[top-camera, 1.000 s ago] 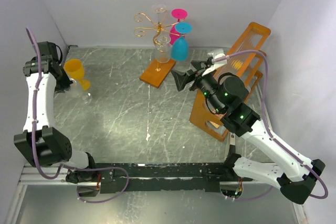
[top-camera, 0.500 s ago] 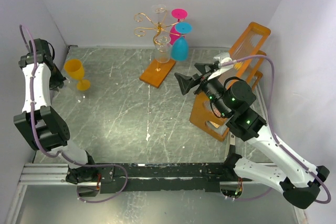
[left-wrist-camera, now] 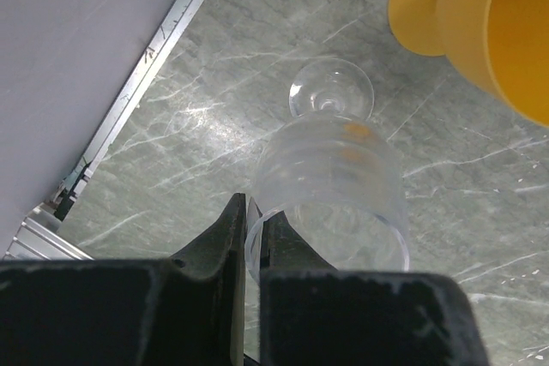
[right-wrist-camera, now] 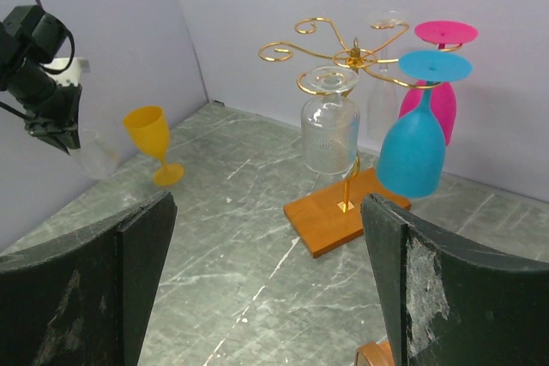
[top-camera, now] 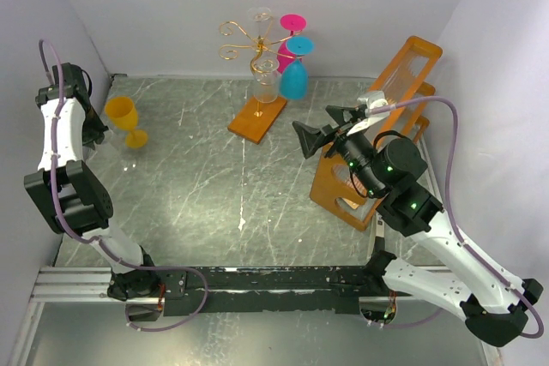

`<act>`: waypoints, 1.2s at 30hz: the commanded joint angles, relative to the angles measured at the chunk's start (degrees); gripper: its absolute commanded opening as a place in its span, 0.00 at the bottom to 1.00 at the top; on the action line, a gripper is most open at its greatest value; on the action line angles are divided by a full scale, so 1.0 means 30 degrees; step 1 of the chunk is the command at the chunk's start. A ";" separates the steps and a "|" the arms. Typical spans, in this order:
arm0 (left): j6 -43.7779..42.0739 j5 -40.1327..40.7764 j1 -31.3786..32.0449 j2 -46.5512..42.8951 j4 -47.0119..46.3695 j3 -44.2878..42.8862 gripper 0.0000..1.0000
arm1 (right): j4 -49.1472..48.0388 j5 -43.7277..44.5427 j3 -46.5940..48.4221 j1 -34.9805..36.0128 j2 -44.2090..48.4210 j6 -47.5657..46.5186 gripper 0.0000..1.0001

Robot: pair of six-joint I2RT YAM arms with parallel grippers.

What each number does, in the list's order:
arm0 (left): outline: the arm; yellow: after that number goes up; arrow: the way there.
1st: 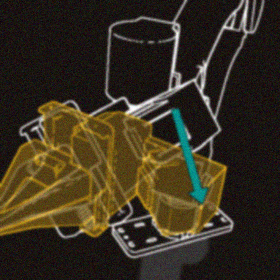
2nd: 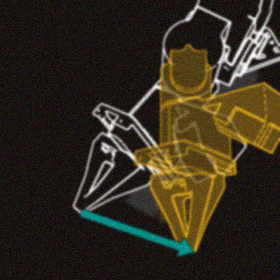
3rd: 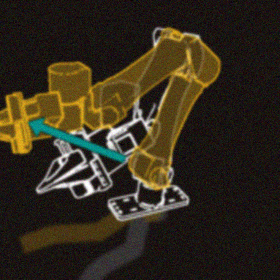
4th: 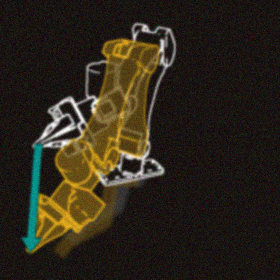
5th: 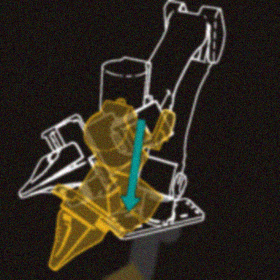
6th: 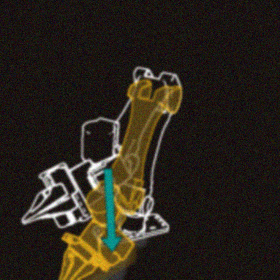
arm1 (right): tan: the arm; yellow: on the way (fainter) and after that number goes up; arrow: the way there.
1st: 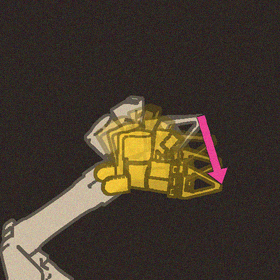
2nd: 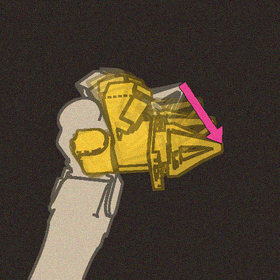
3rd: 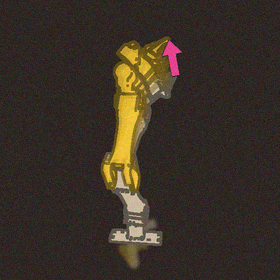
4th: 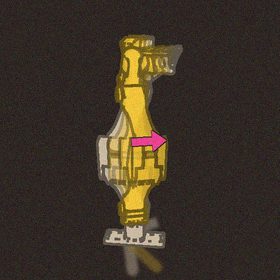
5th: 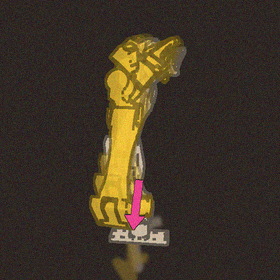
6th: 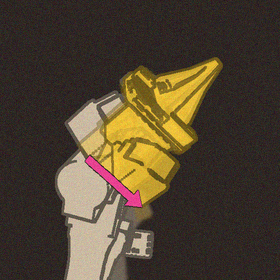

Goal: Take the wine glass off the wine glass rack

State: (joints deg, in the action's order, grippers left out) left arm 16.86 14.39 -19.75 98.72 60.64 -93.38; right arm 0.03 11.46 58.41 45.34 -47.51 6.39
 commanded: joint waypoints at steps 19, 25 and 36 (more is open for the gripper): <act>-0.0120 0.0627 -0.0127 -0.1520 0.0455 -0.2188 0.53 | 0.0998 -0.0190 0.0964 -0.0003 -0.0223 0.0548 0.89; -0.0109 -0.0144 -0.0137 -0.4327 0.0544 -0.2673 0.65 | 0.2658 0.0288 0.2087 -0.0025 -0.0726 0.0169 0.88; 0.1507 -1.3121 0.0189 -1.1113 -0.3792 0.1726 0.74 | 0.7532 0.3440 0.6760 -0.0015 -0.5069 -0.0930 0.84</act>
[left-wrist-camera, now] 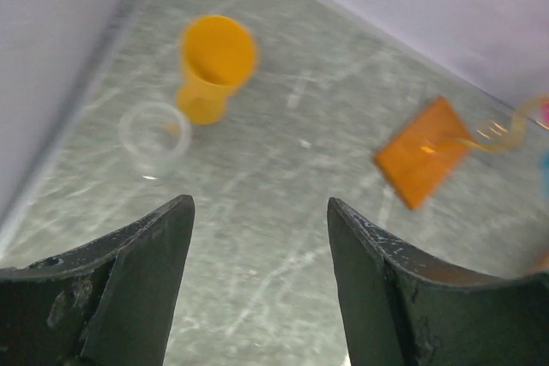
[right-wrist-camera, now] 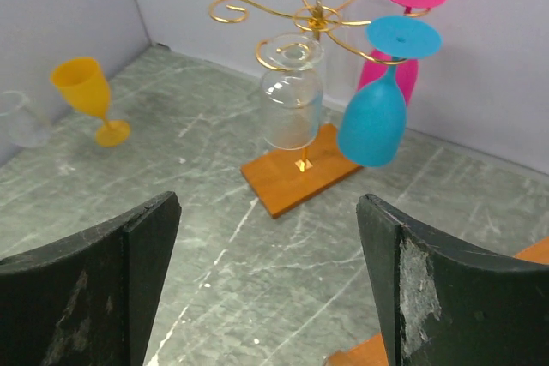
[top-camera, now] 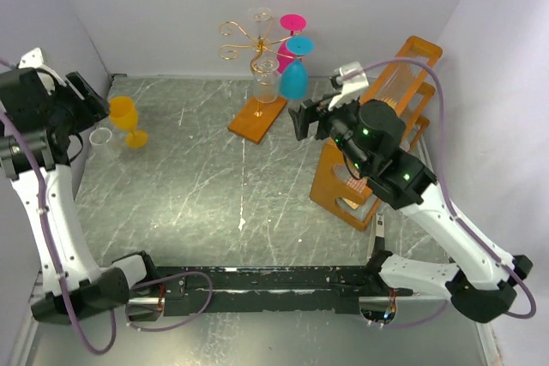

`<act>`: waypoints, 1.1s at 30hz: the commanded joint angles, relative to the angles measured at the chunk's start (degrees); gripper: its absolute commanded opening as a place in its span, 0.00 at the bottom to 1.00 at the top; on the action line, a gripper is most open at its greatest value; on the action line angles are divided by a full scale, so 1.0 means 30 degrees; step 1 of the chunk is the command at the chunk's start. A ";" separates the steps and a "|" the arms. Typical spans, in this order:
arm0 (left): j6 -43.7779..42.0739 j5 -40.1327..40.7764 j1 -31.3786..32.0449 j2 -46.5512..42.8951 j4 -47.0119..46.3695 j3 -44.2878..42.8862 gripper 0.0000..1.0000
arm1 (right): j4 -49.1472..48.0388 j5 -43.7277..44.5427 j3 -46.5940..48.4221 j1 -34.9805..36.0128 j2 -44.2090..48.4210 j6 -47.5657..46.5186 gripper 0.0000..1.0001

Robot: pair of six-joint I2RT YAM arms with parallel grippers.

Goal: Take the wine glass off the wine glass rack

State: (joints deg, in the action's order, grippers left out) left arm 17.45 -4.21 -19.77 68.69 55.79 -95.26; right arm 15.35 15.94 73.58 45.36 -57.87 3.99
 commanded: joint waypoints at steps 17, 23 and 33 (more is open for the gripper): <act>0.3562 -1.1525 0.5619 -0.4479 -0.6536 1.0383 0.74 | 0.1813 -0.3064 0.9067 -0.3188 -1.0146 0.5623 0.78; 0.3352 -1.1817 0.6477 -0.4343 -0.6929 1.0944 0.74 | 0.1346 -0.5077 1.0420 -0.4844 -1.2263 0.7335 0.77; 0.1470 -1.1809 0.6638 -0.3885 -0.5375 1.0572 0.74 | -0.0747 -0.5513 0.9696 -0.5593 -1.3228 0.8881 0.63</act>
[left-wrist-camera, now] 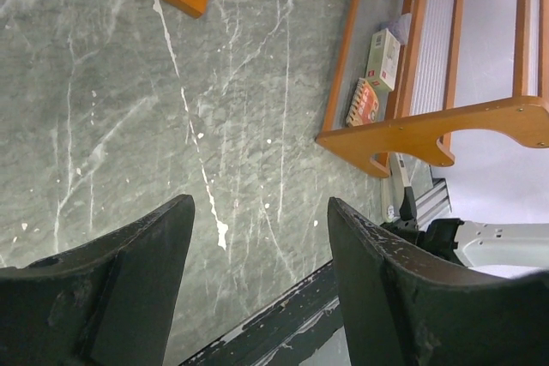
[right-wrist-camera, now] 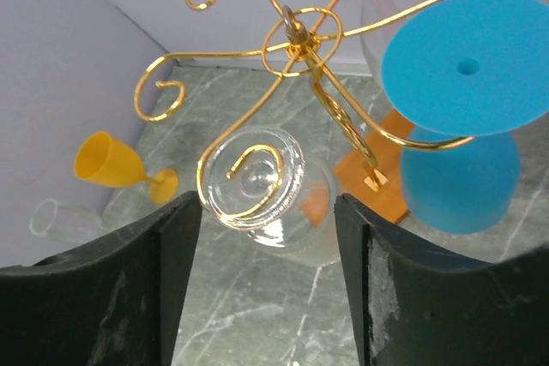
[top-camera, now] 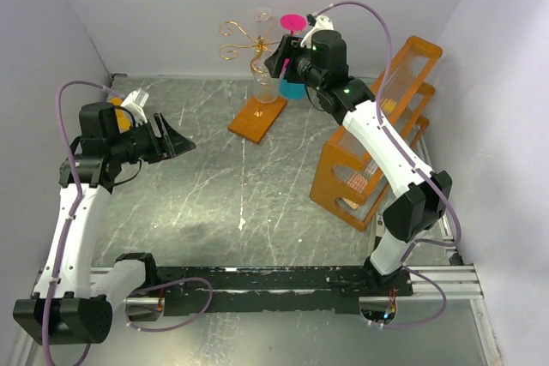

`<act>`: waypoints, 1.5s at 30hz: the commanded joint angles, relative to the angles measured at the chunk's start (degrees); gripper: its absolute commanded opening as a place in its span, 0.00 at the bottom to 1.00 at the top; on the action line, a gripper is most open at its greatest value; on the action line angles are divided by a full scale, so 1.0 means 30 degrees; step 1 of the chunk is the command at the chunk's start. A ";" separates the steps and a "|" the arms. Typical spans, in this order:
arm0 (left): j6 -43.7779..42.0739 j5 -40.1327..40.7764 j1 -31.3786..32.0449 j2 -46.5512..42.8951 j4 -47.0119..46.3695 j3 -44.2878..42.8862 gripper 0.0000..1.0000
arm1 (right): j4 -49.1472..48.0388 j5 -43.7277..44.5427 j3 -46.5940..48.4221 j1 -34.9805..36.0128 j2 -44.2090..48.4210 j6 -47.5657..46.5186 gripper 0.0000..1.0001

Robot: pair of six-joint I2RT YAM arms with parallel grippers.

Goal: Take the wine glass off the wine glass rack

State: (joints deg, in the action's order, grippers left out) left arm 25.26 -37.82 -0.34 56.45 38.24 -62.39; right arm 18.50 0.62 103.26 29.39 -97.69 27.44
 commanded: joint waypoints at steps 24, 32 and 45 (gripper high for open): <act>-0.2873 -0.0061 0.0259 0.0243 0.1514 -0.0994 0.74 | -0.3832 -0.2397 -0.1271 -0.1358 -0.1548 0.3185 0.52; -0.2987 -0.0134 0.0296 0.0403 0.1690 -0.1358 0.73 | -0.3862 -0.3173 -0.1443 -0.1372 -0.1939 0.3885 0.45; -0.3152 0.0046 0.0318 0.0403 0.1956 -0.1696 0.73 | -0.2630 -0.2427 -0.0774 -0.1386 -0.1823 0.4628 0.13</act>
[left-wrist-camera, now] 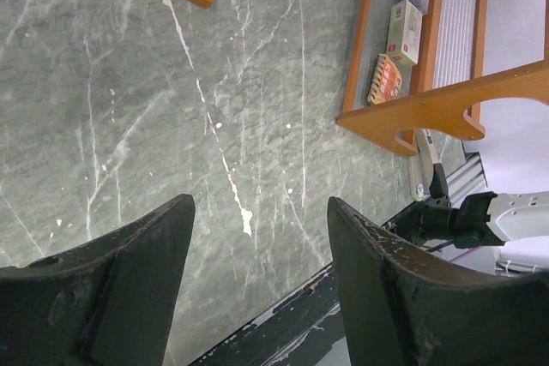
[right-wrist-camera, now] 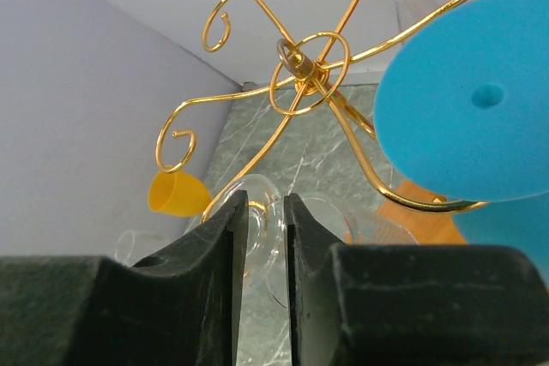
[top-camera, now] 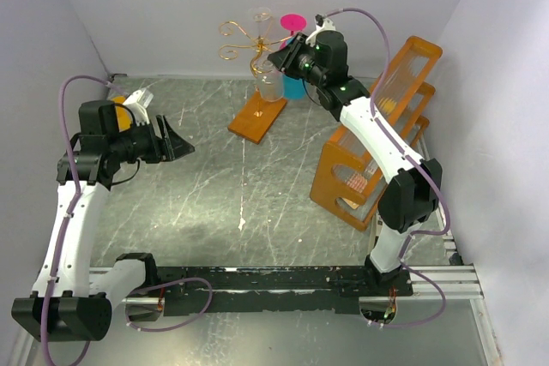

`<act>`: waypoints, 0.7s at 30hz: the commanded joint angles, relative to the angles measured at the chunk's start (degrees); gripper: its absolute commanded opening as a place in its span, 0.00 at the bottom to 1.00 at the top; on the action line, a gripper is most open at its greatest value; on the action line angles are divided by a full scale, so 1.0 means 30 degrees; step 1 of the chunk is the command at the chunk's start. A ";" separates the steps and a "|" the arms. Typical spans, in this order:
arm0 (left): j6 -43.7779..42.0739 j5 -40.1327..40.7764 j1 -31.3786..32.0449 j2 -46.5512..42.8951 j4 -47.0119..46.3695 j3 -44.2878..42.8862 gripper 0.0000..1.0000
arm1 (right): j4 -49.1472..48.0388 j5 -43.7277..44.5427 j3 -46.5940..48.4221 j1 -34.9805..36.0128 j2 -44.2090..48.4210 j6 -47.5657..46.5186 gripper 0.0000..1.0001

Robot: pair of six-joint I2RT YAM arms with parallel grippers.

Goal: Take the wine glass off the wine glass rack

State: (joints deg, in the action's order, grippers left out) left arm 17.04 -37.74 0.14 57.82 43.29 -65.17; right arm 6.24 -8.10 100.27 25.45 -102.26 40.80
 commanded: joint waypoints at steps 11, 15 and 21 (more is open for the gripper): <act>-0.0410 0.0187 0.0158 -0.0040 0.0479 -0.1092 0.73 | 0.1055 0.0199 0.0254 -0.0061 0.0117 0.2189 0.00; -0.0428 0.0273 0.0161 -0.0085 0.0512 -0.1063 0.73 | 0.1007 0.0241 0.0367 -0.0076 0.0378 0.2603 0.00; -0.0384 0.0367 0.0158 -0.0085 0.0484 -0.1141 0.73 | 0.1327 0.0066 0.0963 -0.0149 0.0412 0.2888 0.00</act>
State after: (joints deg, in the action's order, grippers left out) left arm 16.71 -37.26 0.16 57.82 44.45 -66.19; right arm 7.79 -7.31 100.73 25.28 -102.24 49.08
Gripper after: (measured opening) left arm 0.736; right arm 0.166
